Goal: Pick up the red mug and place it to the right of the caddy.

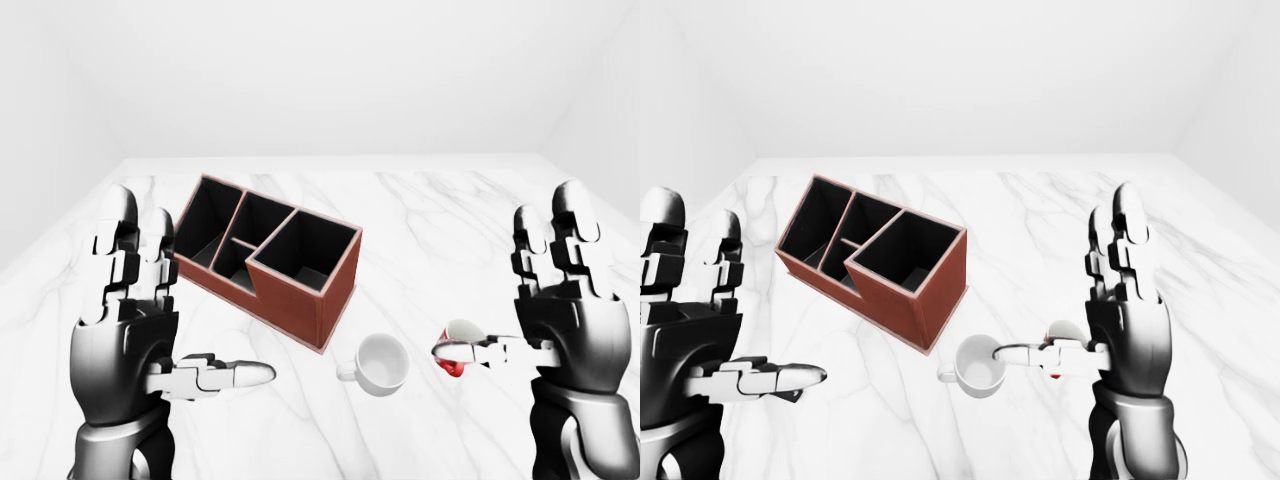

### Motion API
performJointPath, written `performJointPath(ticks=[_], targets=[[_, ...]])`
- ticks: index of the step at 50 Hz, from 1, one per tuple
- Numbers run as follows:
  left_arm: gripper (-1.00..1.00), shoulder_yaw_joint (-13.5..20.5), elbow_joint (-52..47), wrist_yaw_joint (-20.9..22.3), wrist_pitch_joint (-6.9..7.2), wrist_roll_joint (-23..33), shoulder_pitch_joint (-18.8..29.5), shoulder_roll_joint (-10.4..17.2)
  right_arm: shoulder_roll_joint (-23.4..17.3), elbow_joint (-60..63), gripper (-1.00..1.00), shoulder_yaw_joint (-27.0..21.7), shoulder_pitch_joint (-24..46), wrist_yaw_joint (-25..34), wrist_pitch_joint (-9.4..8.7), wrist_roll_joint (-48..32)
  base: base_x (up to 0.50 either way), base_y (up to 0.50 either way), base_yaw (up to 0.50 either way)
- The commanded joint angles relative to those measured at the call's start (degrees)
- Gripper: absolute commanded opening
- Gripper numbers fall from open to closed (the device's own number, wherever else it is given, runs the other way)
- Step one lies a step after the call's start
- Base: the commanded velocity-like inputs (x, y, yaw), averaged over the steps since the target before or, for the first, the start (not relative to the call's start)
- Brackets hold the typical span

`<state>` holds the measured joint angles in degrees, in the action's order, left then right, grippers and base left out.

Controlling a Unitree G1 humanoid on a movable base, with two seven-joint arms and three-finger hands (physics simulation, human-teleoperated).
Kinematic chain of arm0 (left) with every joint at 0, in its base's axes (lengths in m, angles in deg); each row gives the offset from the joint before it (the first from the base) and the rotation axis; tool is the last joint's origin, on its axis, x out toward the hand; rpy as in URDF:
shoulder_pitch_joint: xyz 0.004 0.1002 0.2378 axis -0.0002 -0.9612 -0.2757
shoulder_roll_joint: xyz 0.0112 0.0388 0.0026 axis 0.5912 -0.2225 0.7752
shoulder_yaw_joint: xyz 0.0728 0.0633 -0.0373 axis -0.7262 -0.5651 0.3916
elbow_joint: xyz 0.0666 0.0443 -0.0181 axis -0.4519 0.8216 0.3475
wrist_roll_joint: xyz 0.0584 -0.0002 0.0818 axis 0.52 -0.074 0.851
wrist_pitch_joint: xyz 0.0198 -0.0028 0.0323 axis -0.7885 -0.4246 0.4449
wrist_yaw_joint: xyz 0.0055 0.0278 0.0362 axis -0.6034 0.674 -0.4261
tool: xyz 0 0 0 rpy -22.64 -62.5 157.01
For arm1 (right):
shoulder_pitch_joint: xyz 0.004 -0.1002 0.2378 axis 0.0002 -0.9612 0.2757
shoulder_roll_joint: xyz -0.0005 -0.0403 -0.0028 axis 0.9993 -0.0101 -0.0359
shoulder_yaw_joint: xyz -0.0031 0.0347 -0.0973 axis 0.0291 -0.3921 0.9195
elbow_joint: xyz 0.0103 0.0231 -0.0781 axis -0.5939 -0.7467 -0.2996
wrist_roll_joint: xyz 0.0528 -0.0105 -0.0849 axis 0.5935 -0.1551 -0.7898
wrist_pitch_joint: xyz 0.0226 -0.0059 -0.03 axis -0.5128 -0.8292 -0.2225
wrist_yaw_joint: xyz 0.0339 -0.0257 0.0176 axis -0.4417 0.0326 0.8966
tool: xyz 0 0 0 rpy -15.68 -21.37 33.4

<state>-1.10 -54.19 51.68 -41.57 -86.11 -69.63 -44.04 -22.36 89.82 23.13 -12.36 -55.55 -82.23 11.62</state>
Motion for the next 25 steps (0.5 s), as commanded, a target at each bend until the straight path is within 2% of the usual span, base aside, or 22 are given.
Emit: performJointPath(ticks=[1, 5, 7, 8, 16, 20, 25], targets=[[1.00, 1.8, -0.5, 0.8, 0.00, -0.9, 0.4, -0.5, -3.0, 8.5, 1.00, -9.5, 5.4, 7.7, 0.00, -1.9, 0.00, 0.00, 0.00], [1.00, 1.6, -1.0, 0.5, 0.00, -0.9, 0.7, -0.4, -6.3, 8.2, 1.00, -10.6, 8.6, 11.3, 0.00, -7.9, 0.00, 0.00, 0.00], [1.00, 1.2, -0.5, 0.6, 0.00, -0.5, 0.4, -0.4, -6.9, 9.4, 1.00, -12.7, 11.0, 13.6, 0.00, -7.4, 0.00, 0.00, 0.00], [1.00, 1.2, -0.5, 0.6, 0.00, -0.5, 0.4, -0.4, -8.4, 9.8, 1.00, -13.8, 12.7, 14.6, 0.00, -7.7, 0.00, 0.00, 0.00], [1.00, 1.5, -0.8, 0.7, 0.00, -0.8, 0.5, -0.4, -14.8, 9.5, 1.00, -16.4, 18.5, 20.8, 0.00, -11.6, 0.00, 0.00, 0.00], [1.00, 1.2, -0.5, 0.6, 0.00, -0.5, 0.5, -0.4, -16.9, 9.5, 1.00, -17.3, 20.0, 23.3, 0.00, -13.0, 0.00, 0.00, 0.00], [1.00, 0.8, -0.2, 0.6, 0.00, -0.3, 0.1, -0.4, -17.4, 8.0, 1.00, -17.6, 19.5, 26.3, 0.00, -15.3, 0.00, 0.00, 0.00]])
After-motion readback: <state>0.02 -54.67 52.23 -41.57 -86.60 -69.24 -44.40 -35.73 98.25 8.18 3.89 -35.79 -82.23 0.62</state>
